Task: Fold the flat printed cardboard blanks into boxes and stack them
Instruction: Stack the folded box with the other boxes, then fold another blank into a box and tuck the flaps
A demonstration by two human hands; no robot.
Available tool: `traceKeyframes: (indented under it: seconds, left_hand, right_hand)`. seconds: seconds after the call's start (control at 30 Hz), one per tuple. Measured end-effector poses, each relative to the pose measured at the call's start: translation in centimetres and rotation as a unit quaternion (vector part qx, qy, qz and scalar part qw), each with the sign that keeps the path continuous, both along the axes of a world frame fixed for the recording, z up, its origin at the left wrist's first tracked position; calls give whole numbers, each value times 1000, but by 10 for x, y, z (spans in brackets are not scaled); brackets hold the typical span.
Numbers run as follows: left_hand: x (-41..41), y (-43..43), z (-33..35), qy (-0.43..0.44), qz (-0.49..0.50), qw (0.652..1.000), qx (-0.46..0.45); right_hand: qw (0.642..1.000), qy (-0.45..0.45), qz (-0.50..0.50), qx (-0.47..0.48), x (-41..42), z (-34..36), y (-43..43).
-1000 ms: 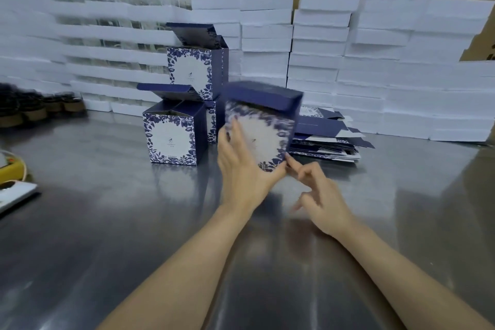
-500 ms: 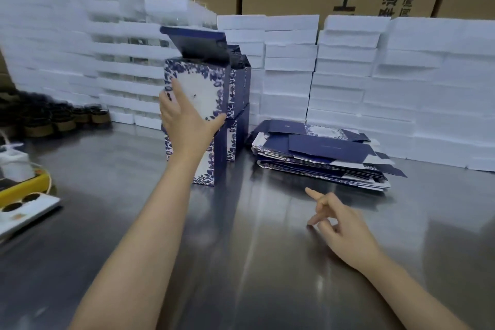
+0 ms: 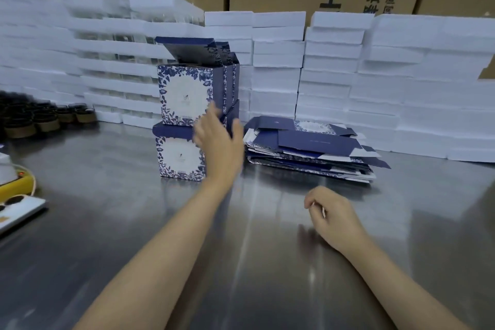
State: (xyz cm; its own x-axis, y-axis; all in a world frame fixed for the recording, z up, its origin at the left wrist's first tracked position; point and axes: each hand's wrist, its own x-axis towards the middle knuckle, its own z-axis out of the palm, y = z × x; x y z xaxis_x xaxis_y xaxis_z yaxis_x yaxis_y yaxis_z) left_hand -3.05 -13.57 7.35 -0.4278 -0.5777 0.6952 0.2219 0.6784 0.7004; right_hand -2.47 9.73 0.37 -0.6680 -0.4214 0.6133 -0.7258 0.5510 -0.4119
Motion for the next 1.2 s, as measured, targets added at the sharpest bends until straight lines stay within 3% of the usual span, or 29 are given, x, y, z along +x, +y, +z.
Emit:
traceKeyframes:
  seconds: [0.07, 0.17, 0.3, 0.4, 0.5, 0.67, 0.83, 0.97, 1.03, 1.13, 1.2]
  left_hand:
    - [17, 48, -29, -54, -136, 988, 39]
    - [46, 108, -58, -126, -248, 954, -113]
    - [66, 149, -54, -95, -265, 948, -148]
    - [64, 144, -58, -98, -271, 945, -157]
    - [54, 135, -57, -106, -271, 945, -149]
    - [47, 145, -70, -141, -321, 895, -274]
    - [33, 143, -73, -165, -338, 895, -238]
    - [32, 143, -75, -150, -330, 900, -242]
    - [30, 140, -74, -140, -326, 902, -247]
    - [29, 135, -73, -119, -329, 897, -271]
    - [28, 133, -71, -100, -316, 907, -261]
  right_hand:
    - [1000, 26, -3, 16, 4, 5, -1]
    - [999, 18, -32, 39, 11, 12, -2]
    - [991, -85, -68, 72, 15, 7, 1]
    - [984, -39, -139, 99, 8, 8, 0]
    - [983, -15, -178, 37, -8, 15, -9]
    - [950, 2, -304, 70, -64, 6, -17]
    - [959, 65, -270, 61, -97, 3, -26]
    - [950, 73, -267, 145, -122, 1, -29]
    - [949, 118, -276, 94, -124, 4, -30]
    - [932, 224, -252, -130, -102, 14, -25]
    - [909, 261, -235, -227, -78, 31, -14]
